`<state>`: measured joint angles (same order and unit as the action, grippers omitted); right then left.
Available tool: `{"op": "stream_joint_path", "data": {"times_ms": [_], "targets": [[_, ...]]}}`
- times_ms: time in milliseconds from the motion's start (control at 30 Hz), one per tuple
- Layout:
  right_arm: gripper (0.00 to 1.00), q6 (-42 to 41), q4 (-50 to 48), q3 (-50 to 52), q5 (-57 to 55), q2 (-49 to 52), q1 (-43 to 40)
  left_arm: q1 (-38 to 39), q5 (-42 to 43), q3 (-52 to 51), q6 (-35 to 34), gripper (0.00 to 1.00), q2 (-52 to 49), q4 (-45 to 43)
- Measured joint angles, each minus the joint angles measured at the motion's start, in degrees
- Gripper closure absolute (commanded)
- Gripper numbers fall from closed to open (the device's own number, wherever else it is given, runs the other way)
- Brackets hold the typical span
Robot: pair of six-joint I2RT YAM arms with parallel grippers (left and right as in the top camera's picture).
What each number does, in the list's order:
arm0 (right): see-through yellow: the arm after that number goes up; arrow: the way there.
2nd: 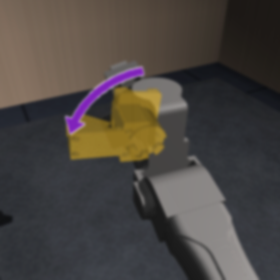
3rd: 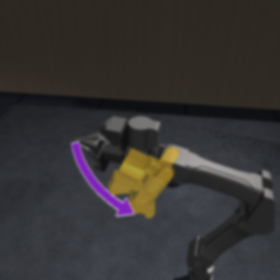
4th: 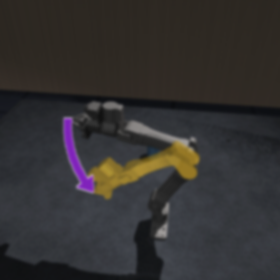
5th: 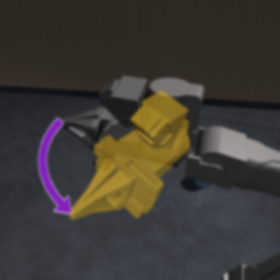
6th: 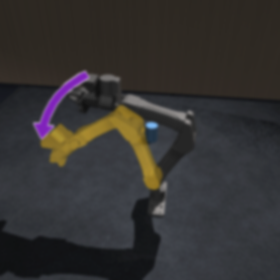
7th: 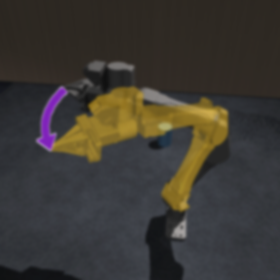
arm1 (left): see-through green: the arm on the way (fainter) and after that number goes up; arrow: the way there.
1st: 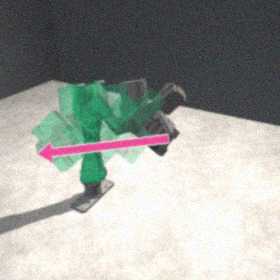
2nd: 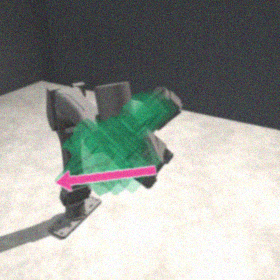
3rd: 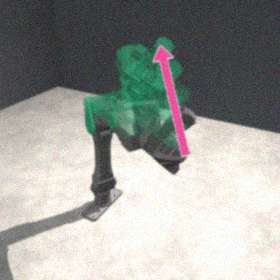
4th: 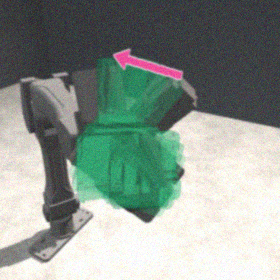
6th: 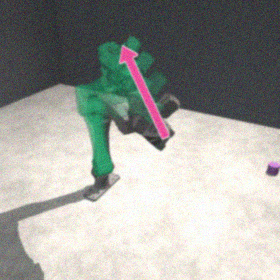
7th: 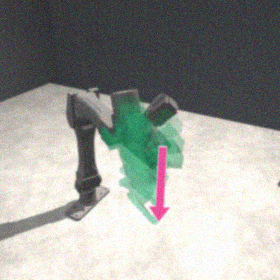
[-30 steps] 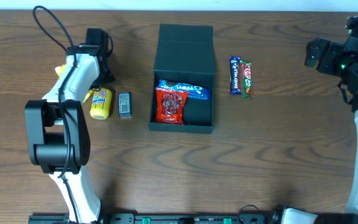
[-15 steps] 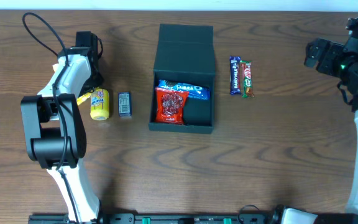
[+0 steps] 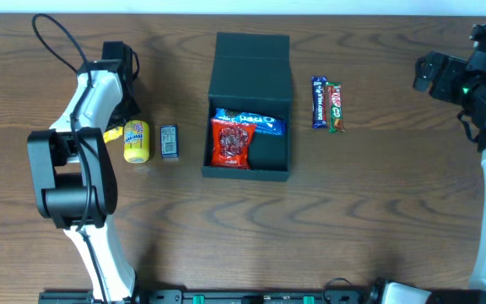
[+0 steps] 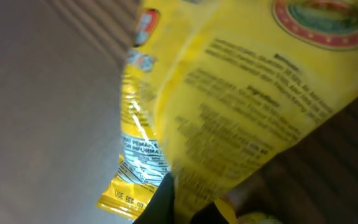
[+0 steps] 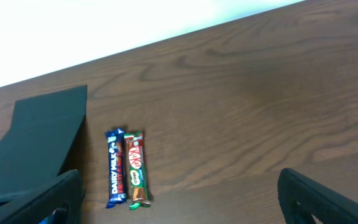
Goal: Pack container
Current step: 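Lift the yellow bag and carry it over the green box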
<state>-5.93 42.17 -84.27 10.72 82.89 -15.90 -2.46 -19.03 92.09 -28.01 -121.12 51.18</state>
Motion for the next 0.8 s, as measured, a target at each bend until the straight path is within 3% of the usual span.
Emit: {"op": "stream_joint_path", "data": {"times_ms": [200, 367, 533, 800], "targets": [[0.01, 0.00, -0.87, 0.00, -0.04, 0.00, 0.00, 1.40, -3.54, 15.02, 0.96, 0.94, -0.48, 8.90], [0.01, 0.00, -0.90, 0.00, -1.29, 0.00, 0.00, 6.05, -4.31, 18.64, 0.85, 0.94, 2.12, 9.60], [0.01, -0.02, -2.86, 0.00, -4.44, 0.00, -0.66, 17.75, -4.33, 18.93, -0.72, 0.94, 5.64, 10.23], [0.01, 0.07, -6.12, 0.00, -4.57, 1.16, -5.42, 36.44, -2.75, 19.02, -14.12, 0.94, 5.62, 12.87]]}}
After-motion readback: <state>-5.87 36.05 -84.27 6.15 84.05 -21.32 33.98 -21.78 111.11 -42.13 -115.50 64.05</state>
